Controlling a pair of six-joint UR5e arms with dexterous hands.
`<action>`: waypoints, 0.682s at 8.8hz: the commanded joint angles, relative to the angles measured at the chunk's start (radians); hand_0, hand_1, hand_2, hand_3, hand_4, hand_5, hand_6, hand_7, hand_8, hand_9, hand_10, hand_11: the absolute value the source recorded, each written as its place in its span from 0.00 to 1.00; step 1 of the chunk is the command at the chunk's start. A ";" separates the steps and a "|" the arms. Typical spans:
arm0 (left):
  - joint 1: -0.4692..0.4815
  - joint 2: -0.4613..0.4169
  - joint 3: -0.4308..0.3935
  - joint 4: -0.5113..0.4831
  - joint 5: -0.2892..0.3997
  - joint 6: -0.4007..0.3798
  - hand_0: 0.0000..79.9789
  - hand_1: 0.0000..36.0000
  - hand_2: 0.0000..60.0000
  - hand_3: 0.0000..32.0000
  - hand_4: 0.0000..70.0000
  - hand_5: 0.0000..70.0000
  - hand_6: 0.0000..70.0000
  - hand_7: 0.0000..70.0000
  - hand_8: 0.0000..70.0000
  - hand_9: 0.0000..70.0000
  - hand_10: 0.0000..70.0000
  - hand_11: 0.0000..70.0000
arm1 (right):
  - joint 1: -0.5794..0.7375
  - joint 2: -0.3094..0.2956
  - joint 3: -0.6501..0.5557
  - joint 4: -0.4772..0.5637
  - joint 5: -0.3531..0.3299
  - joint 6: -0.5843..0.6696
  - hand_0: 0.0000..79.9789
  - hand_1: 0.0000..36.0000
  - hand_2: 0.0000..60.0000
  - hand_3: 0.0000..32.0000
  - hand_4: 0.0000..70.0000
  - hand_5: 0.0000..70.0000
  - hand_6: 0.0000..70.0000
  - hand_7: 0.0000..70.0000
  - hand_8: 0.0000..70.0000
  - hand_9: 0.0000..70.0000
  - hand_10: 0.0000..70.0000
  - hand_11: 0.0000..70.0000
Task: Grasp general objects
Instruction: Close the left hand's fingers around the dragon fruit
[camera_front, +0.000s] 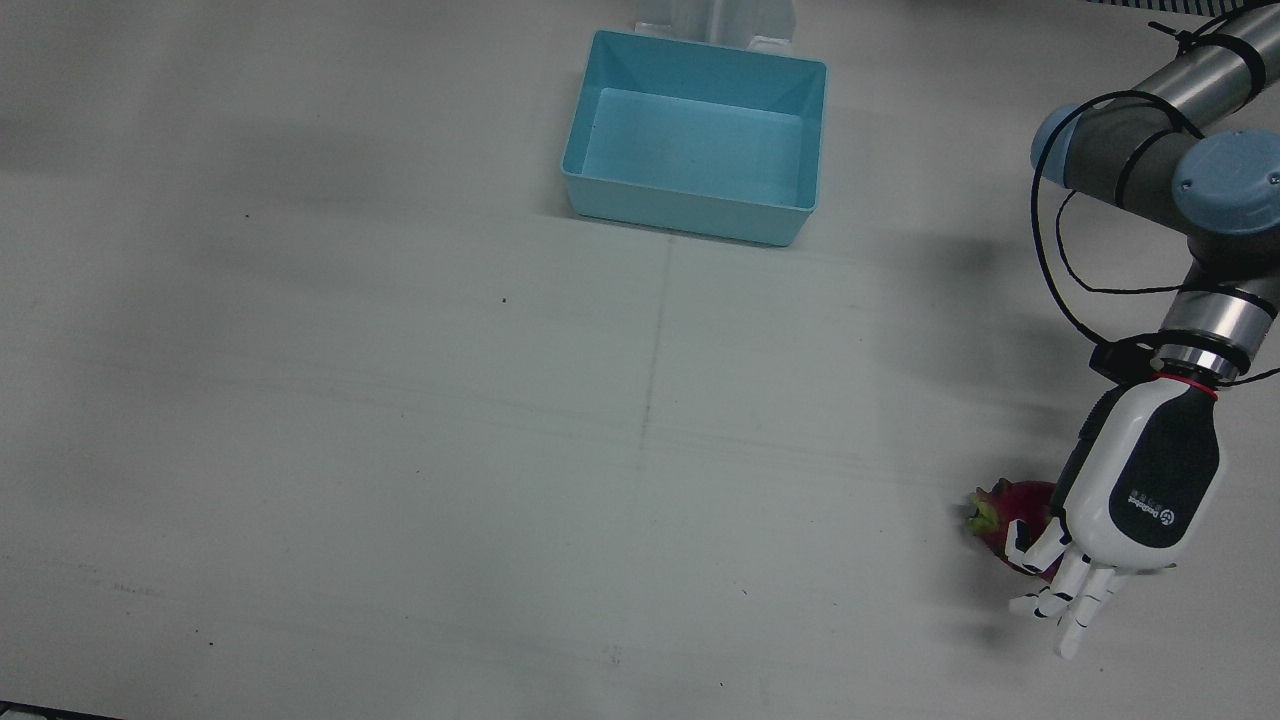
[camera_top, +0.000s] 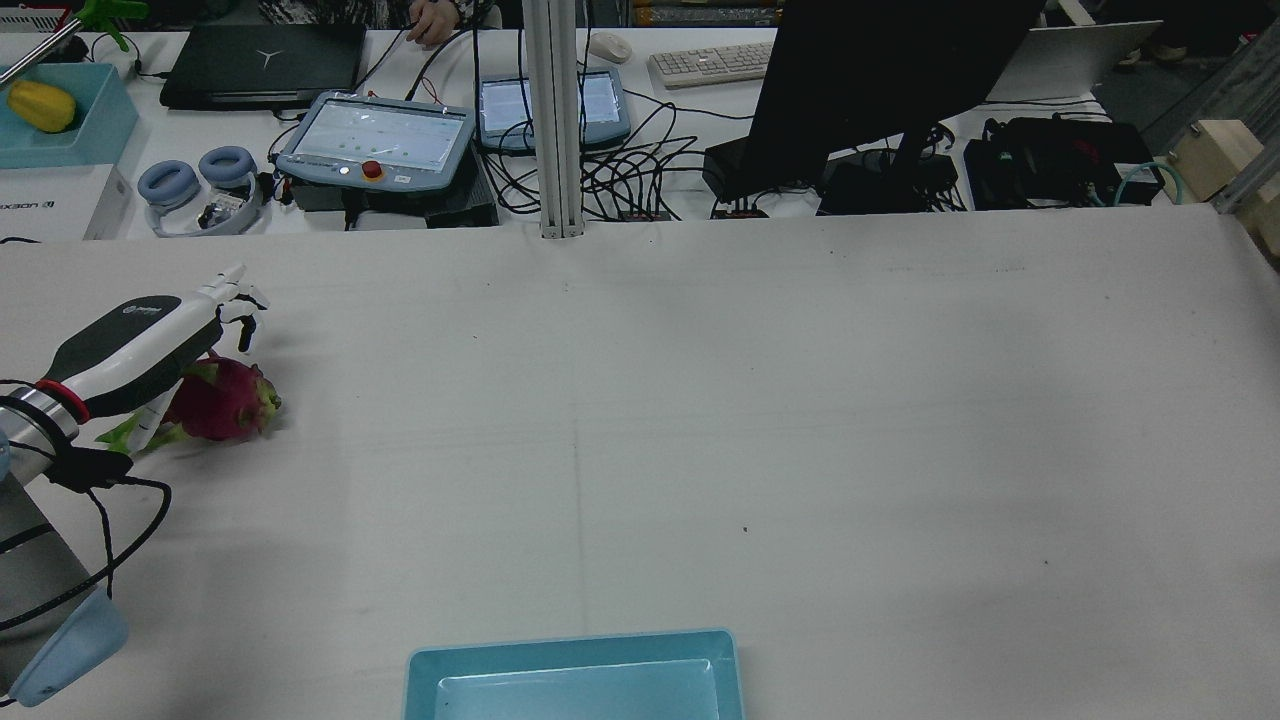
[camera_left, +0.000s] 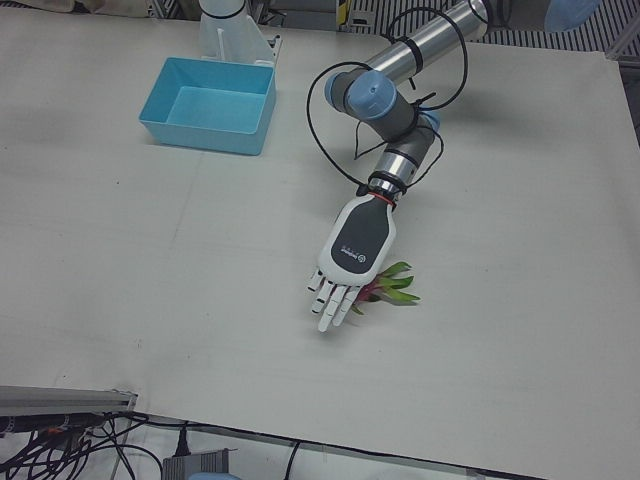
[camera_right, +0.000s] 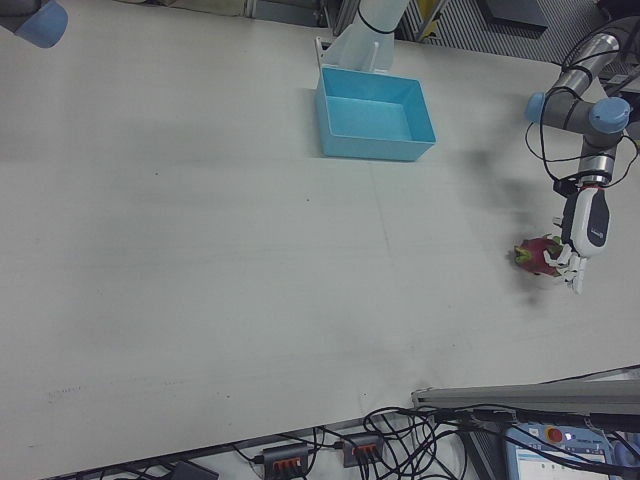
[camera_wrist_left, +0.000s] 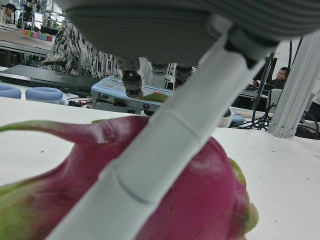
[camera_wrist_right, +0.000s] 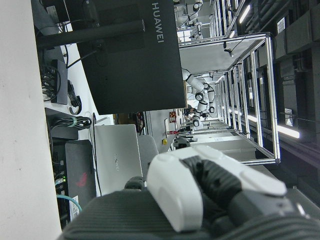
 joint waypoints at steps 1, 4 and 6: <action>0.033 -0.002 0.034 -0.012 -0.002 0.000 1.00 1.00 1.00 0.00 0.00 1.00 0.00 0.63 0.00 0.11 0.00 0.00 | 0.000 0.000 0.000 0.000 0.000 0.000 0.00 0.00 0.00 0.00 0.00 0.00 0.00 0.00 0.00 0.00 0.00 0.00; 0.050 -0.011 0.063 -0.009 -0.002 -0.001 1.00 1.00 1.00 0.00 0.00 1.00 0.00 0.67 0.00 0.11 0.00 0.00 | 0.000 0.000 0.000 0.000 0.000 0.000 0.00 0.00 0.00 0.00 0.00 0.00 0.00 0.00 0.00 0.00 0.00 0.00; 0.050 -0.011 0.063 -0.007 -0.002 -0.001 1.00 1.00 1.00 0.00 0.00 1.00 0.00 0.88 0.00 0.16 0.00 0.00 | 0.000 0.000 0.000 0.000 0.000 0.000 0.00 0.00 0.00 0.00 0.00 0.00 0.00 0.00 0.00 0.00 0.00 0.00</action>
